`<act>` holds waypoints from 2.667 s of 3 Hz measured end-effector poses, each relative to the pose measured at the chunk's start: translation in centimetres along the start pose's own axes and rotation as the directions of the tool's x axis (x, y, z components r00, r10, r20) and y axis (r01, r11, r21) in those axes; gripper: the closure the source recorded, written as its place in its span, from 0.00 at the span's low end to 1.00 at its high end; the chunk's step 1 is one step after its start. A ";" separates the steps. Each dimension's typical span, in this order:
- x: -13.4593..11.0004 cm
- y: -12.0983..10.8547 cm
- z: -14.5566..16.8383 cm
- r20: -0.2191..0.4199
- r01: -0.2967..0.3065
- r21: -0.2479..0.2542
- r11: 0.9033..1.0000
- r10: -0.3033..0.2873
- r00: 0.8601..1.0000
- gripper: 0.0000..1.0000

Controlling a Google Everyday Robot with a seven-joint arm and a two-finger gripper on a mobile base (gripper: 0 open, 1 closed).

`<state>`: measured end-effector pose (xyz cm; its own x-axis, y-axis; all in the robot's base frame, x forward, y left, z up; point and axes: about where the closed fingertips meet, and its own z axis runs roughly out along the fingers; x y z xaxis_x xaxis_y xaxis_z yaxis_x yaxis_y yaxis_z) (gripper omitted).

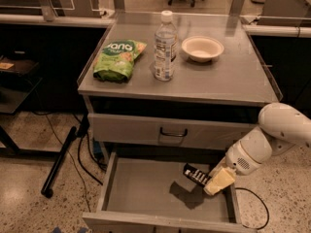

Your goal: Place rxbar chocolate into middle drawer

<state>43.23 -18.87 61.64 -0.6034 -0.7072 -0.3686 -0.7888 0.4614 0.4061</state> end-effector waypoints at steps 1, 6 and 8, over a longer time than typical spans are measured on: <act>0.2 0.0 0.5 0.003 -0.009 -0.006 1.000 0.009 1.000 1.00; 2.2 -2.7 13.1 0.034 -0.210 -0.090 0.974 0.214 0.976 1.00; 2.8 -3.5 14.7 0.048 -0.262 -0.074 0.962 0.266 0.963 1.00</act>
Offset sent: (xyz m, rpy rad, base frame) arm -0.0232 0.0184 -0.0595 0.0662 0.0967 -0.0992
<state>42.58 -14.58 46.86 -0.7964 -0.5322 -0.2873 -0.5922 0.5899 0.5489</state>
